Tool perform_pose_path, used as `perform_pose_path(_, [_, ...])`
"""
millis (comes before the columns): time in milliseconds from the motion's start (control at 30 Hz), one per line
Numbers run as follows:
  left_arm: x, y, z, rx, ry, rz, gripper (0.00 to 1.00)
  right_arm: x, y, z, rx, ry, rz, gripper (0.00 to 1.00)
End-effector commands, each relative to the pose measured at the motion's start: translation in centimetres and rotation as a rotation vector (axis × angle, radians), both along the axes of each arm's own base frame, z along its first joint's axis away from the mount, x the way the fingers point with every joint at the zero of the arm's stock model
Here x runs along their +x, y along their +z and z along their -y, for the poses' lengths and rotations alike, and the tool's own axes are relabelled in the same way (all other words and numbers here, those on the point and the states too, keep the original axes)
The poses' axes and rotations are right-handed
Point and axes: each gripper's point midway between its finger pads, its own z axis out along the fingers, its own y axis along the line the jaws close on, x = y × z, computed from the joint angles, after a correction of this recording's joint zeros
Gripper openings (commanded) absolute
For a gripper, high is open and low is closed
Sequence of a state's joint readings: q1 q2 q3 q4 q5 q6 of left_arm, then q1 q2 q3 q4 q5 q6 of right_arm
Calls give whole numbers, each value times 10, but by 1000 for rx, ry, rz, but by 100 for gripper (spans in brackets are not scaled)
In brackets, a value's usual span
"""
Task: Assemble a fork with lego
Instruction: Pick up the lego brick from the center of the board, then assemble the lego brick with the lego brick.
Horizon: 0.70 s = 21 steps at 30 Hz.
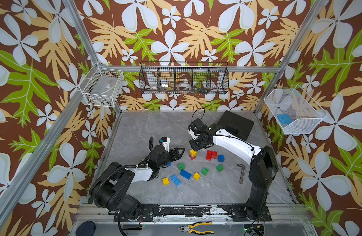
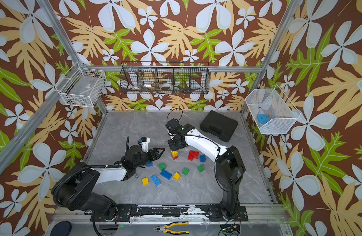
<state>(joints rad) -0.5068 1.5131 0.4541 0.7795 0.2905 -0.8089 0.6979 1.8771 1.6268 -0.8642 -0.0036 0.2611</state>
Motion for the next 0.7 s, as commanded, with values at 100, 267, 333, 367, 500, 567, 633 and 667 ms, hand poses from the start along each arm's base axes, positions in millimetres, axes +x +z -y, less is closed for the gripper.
perform_pose_path(100, [4, 0, 9, -9, -39, 4, 63, -10, -9, -5, -49, 24, -52, 25])
perform_pose_path(267, [4, -5, 15, 19, -66, -6, 58, -5, -14, -7, -62, 20, -53, 24])
perform_pose_path(333, [5, -6, 17, 30, -71, -6, 57, -4, -15, -8, -67, 19, -53, 24])
perform_pose_path(367, [4, -7, 19, 36, -76, -6, 57, -3, -16, -8, -71, 17, -52, 24])
perform_pose_path(500, [4, -8, 23, 52, -86, -6, 56, -2, -20, -10, -67, 16, -56, 24])
perform_pose_path(567, [3, -10, 25, 61, -92, -10, 56, -1, -21, -12, -64, 17, -60, 24])
perform_pose_path(633, [4, -10, 26, 62, -90, -9, 53, -1, -23, -12, -67, 17, -64, 24])
perform_pose_path(667, [3, -11, 26, 63, -91, -11, 51, -1, -24, -11, -67, 17, -65, 23])
